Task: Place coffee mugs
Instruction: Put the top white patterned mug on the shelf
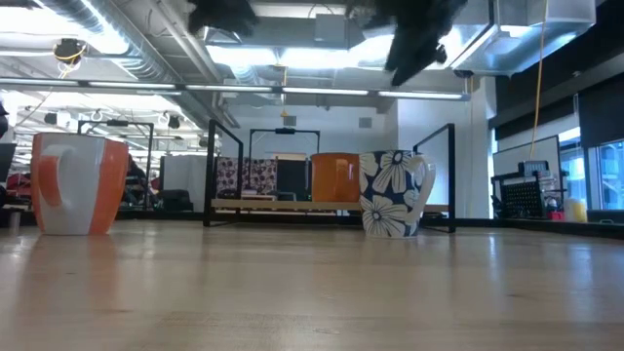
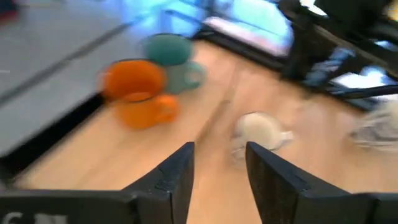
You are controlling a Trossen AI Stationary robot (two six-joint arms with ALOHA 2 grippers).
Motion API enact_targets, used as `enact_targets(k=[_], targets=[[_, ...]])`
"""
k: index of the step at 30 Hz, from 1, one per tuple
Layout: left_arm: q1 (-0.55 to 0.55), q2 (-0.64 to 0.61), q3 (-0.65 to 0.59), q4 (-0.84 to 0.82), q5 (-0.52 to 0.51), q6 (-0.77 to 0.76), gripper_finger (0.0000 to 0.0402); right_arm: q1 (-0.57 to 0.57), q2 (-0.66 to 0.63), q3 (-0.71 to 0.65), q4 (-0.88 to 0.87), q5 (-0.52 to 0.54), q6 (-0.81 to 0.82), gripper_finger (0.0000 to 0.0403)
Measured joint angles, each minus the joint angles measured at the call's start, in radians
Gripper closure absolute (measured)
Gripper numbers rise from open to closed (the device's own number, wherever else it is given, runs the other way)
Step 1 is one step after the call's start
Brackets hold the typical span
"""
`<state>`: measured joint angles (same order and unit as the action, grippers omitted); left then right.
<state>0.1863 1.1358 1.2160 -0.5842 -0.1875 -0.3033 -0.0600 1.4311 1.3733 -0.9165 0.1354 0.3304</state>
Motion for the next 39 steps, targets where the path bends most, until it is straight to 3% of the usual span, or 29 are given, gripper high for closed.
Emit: enact_targets(k=[2, 6, 15, 23, 31, 39], targets=[[-0.014, 0.056, 0.037, 0.043, 0.044, -0.008, 0.0255, 0.014, -0.097, -0.051, 0.006, 0.042, -0.035, 0.0197], [-0.034, 0.191, 0.160, 0.043, 0.021, -0.004, 0.0256, 0.046, -0.288, -0.175, 0.057, 0.092, -0.050, 0.0200], [-0.035, 0.554, 0.507, -0.151, 0.014, -0.041, 0.0257, 0.054, -0.540, -0.364, 0.097, 0.126, -0.035, 0.0200], [-0.034, 0.812, 0.722, -0.284, 0.022, -0.109, 0.0257, 0.053, -0.611, -0.458, 0.097, 0.143, -0.048, 0.0201], [-0.021, 0.956, 0.743, -0.293, 0.053, -0.109, 0.0257, 0.053, -0.606, -0.475, 0.096, 0.142, -0.048, 0.0201], [-0.023, 1.016, 0.743, -0.280, 0.110, -0.109, 0.0257, 0.053, -0.605, -0.475, 0.096, 0.144, -0.048, 0.0201]])
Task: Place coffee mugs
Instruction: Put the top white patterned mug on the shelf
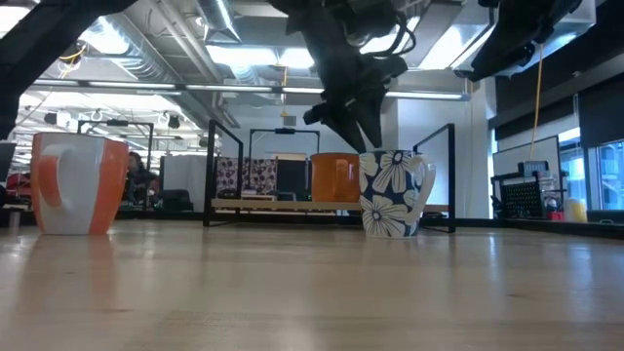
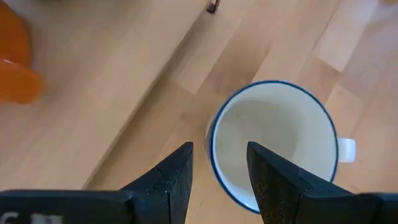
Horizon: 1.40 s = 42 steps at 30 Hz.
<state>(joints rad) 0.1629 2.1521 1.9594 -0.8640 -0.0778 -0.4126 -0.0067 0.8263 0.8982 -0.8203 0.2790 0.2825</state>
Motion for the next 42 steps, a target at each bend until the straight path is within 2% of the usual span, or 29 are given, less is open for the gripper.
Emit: enact_targets(k=[8, 11, 15, 18, 30, 35, 42], targets=[[-0.001, 0.025, -0.033, 0.050, -0.026, 0.002, 0.0257, 0.000, 0.002, 0.000, 0.000, 0.001, 0.000, 0.0201], [0.003, 0.034, -0.050, 0.060, 0.010, 0.003, 0.0257, 0.000, 0.003, 0.000, 0.000, 0.001, 0.000, 0.0201], [0.003, 0.041, -0.063, 0.078, -0.003, 0.006, 0.0259, 0.000, 0.003, 0.000, 0.000, 0.001, 0.000, 0.0201], [0.003, 0.042, -0.063, 0.114, -0.006, 0.028, 0.0274, 0.000, 0.003, 0.000, 0.000, 0.001, 0.000, 0.0201], [0.003, 0.064, -0.060, 0.172, 0.036, 0.111, 0.0382, 0.000, 0.003, 0.000, 0.003, 0.001, 0.005, 0.0201], [0.001, 0.065, -0.060, 0.182, 0.037, 0.116, 0.0385, 0.000, 0.002, 0.001, 0.003, 0.001, 0.005, 0.0201], [-0.010, 0.032, -0.030, 0.112, 0.029, 0.212, 0.0385, 0.000, 0.002, 0.001, 0.002, 0.001, 0.007, 0.0201]])
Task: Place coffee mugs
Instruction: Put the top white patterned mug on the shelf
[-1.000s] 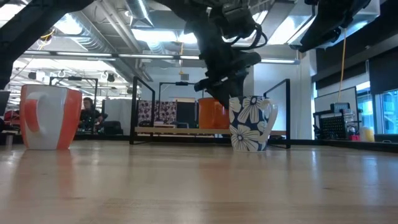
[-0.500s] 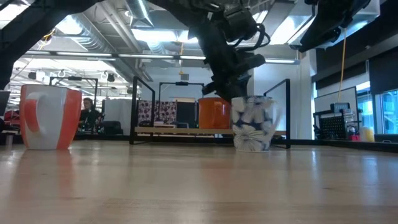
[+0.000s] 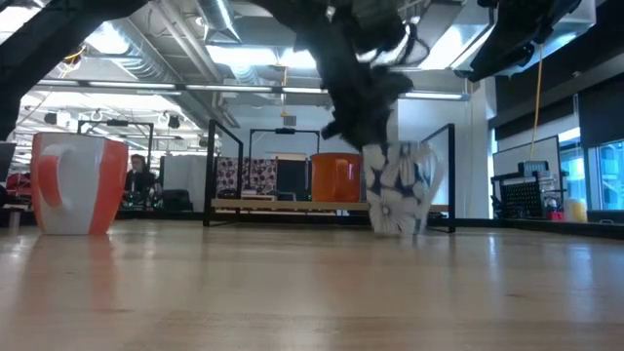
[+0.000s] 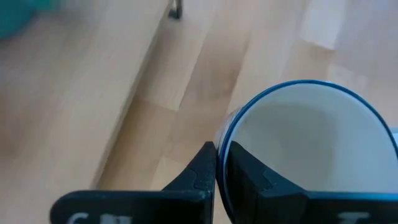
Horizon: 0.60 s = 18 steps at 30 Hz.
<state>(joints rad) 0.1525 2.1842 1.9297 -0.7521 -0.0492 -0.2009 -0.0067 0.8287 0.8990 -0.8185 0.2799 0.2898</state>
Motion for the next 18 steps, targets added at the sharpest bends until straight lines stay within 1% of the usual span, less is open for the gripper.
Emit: enact_targets(k=[6, 10, 14, 18], targets=[[-0.003, -0.148, 0.024, -0.056, -0.010, 0.044, 0.0385, 0.000, 0.000, 0.000, -0.007, 0.000, 0.000, 0.0201], [0.012, -0.229, 0.018, -0.120, -0.017, 0.123, 0.0385, 0.000, 0.000, 0.000, -0.008, -0.002, 0.000, 0.0201], [0.051, -0.322, 0.024, -0.193, -0.019, 0.197, 0.0385, 0.000, 0.000, 0.000, -0.006, 0.000, -0.006, 0.0201], [0.107, -0.364, 0.021, -0.290, -0.022, 0.284, 0.0385, 0.000, 0.000, 0.000, -0.006, -0.001, -0.006, 0.0201]])
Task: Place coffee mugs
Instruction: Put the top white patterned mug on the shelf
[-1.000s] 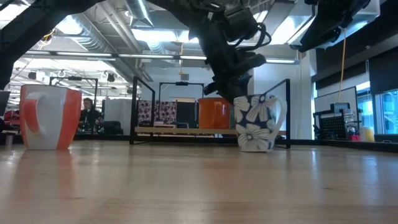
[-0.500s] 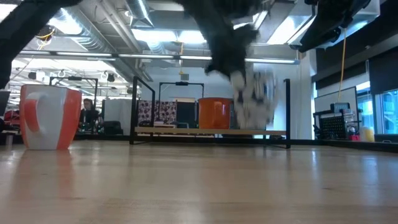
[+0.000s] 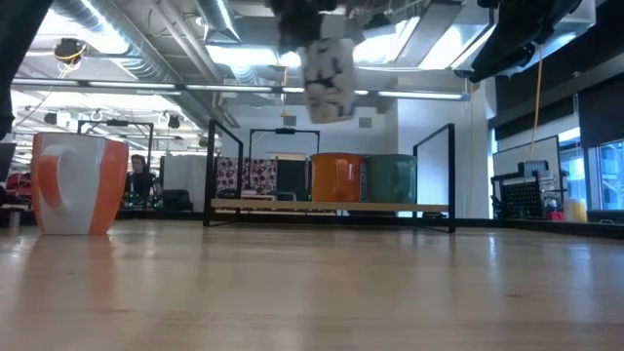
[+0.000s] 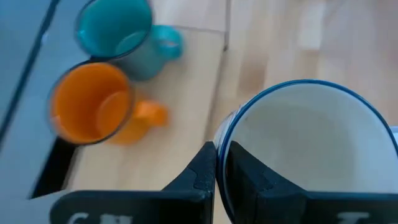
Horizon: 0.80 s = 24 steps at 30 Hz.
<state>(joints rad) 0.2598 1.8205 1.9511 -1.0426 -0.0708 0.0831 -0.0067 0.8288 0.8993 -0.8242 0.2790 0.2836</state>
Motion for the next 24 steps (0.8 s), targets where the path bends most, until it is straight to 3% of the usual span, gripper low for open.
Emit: enact_targets(k=[5, 15, 24], targets=[[0.111, -0.030, 0.000, -0.087, 0.012, 0.129, 0.0385, 0.000, 0.000, 0.000, 0.001, 0.000, 0.000, 0.0201], [0.366, 0.050, -0.002, -0.041, 0.101, 0.368, 0.0385, 0.000, 0.001, 0.000, 0.009, 0.001, -0.001, 0.0201], [0.489, 0.194, -0.002, 0.030, 0.256, 0.404, 0.0385, 0.000, 0.030, 0.000, 0.013, 0.035, 0.018, 0.0201]])
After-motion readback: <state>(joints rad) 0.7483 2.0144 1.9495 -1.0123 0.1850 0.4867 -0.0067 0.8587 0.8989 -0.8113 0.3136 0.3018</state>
